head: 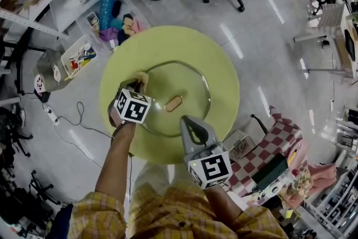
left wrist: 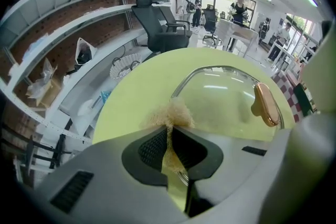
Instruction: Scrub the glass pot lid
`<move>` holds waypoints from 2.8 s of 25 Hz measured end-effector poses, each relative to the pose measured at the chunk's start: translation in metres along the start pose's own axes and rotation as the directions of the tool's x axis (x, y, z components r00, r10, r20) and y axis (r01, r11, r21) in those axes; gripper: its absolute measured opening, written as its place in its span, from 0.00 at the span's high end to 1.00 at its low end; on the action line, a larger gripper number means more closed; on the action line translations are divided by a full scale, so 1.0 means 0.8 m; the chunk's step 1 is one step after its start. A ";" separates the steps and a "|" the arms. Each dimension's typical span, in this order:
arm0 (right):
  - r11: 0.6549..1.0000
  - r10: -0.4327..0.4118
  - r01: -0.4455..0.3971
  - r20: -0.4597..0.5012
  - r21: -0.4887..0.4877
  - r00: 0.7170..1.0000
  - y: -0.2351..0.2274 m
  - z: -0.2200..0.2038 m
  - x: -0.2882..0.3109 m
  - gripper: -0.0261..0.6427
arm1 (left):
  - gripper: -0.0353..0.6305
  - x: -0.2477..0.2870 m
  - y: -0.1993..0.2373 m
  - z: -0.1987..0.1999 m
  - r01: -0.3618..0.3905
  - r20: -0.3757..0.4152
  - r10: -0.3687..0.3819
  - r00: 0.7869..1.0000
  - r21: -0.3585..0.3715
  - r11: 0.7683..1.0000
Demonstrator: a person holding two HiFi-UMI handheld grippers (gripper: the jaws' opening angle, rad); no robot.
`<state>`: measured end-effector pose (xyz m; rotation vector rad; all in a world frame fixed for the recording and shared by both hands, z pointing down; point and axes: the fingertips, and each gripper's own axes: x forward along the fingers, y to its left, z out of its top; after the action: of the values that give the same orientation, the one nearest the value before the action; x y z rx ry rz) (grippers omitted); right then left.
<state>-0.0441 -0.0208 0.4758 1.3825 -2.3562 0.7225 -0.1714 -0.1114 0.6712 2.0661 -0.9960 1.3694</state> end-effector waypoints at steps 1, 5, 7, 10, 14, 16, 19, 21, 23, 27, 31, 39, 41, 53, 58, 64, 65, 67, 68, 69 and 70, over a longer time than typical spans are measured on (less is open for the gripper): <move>1.000 0.000 0.000 0.001 0.000 1.000 0.000 0.000 -0.002 0.97 | 0.89 0.000 -0.001 0.000 0.000 0.001 0.000 1.000 -0.002 1.000; 1.000 -0.005 0.005 0.008 -0.001 1.000 0.001 0.001 -0.008 0.97 | 0.89 -0.002 -0.008 0.000 -0.008 -0.001 0.008 1.000 0.014 1.000; 1.000 -0.008 0.008 0.011 0.000 1.000 -0.002 0.002 -0.012 0.96 | 0.89 -0.003 -0.012 0.000 -0.008 0.001 0.008 1.000 0.019 1.000; 1.000 -0.013 0.013 0.023 0.006 1.000 -0.005 0.004 -0.017 0.96 | 0.89 -0.005 -0.021 0.002 -0.003 0.008 0.003 1.000 0.026 1.000; 1.000 -0.008 0.008 0.028 0.007 1.000 -0.004 0.005 -0.024 0.97 | 0.89 -0.009 -0.036 0.005 0.007 0.010 -0.008 1.000 0.034 0.999; 1.000 -0.006 0.005 0.028 0.007 1.000 -0.003 0.005 -0.027 0.97 | 0.89 -0.010 -0.045 0.007 0.015 0.011 -0.015 1.000 0.045 0.999; 1.000 -0.002 0.002 0.030 0.006 1.000 -0.002 0.005 -0.029 0.97 | 0.89 -0.014 -0.058 0.010 0.030 0.011 -0.031 0.999 0.069 0.997; 1.000 0.000 0.000 0.032 0.004 0.999 0.000 0.006 -0.031 0.97 | 0.89 -0.015 -0.068 0.012 0.040 0.012 -0.041 0.999 0.089 0.995; 1.000 0.001 -0.001 0.034 0.004 0.999 -0.001 0.006 -0.034 0.96 | 0.89 -0.017 -0.078 0.013 0.051 0.012 -0.052 0.999 0.108 0.993; 1.000 0.003 -0.004 0.050 0.017 0.999 -0.004 0.010 -0.039 0.96 | 0.89 -0.018 -0.093 0.018 0.089 0.011 -0.091 0.996 0.128 0.988; 1.000 0.003 -0.004 0.049 0.021 0.999 -0.004 0.009 -0.041 0.97 | 0.89 -0.018 -0.109 0.021 0.127 0.008 -0.130 0.991 0.168 0.978; 1.000 0.008 -0.009 0.054 0.020 0.998 -0.005 0.012 -0.047 0.97 | 0.89 -0.023 -0.131 0.027 0.203 0.011 -0.208 0.978 0.178 0.963; 1.000 0.010 -0.011 0.056 0.019 0.998 -0.004 0.012 -0.049 0.96 | 0.89 -0.025 -0.136 0.026 0.222 0.005 -0.227 0.974 0.186 0.957; 1.000 0.021 -0.022 0.055 0.021 0.998 -0.005 0.010 -0.050 0.96 | 0.89 -0.025 -0.147 0.026 0.240 -0.037 -0.239 0.970 0.255 0.937; 1.000 0.023 -0.024 0.052 0.020 0.998 -0.006 0.012 -0.047 0.97 | 0.89 -0.023 -0.147 0.026 0.218 -0.043 -0.215 0.976 0.262 0.940; 0.999 0.033 -0.034 0.053 0.013 0.998 -0.006 0.015 -0.041 0.97 | 0.89 -0.020 -0.143 0.027 0.188 -0.037 -0.185 0.982 0.262 0.946; 0.999 0.034 -0.035 0.053 0.011 0.998 -0.006 0.015 -0.041 0.97 | 0.89 -0.020 -0.143 0.027 0.186 -0.030 -0.184 0.982 0.256 0.949; 0.999 0.038 -0.038 0.052 0.003 0.998 -0.004 0.015 -0.040 0.97 | 0.89 -0.020 -0.143 0.026 0.179 -0.018 -0.180 0.983 0.242 0.953; 0.999 0.039 -0.039 0.051 -0.002 0.998 -0.003 0.015 -0.039 0.97 | 0.89 -0.020 -0.143 0.026 0.176 -0.013 -0.178 0.984 0.235 0.956; 0.999 0.039 -0.039 0.049 -0.006 0.998 -0.002 0.016 -0.038 0.96 | 0.89 -0.021 -0.142 0.026 0.174 -0.009 -0.177 0.984 0.228 0.958; 0.999 0.039 -0.039 0.048 -0.010 0.998 -0.001 0.017 -0.038 0.96 | 0.89 -0.021 -0.141 0.026 0.173 -0.004 -0.176 0.984 0.220 0.960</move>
<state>-0.0290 -0.0072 0.4497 1.3690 -2.4267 0.6960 -0.0758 -0.0502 0.6487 2.2668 -0.6736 1.4267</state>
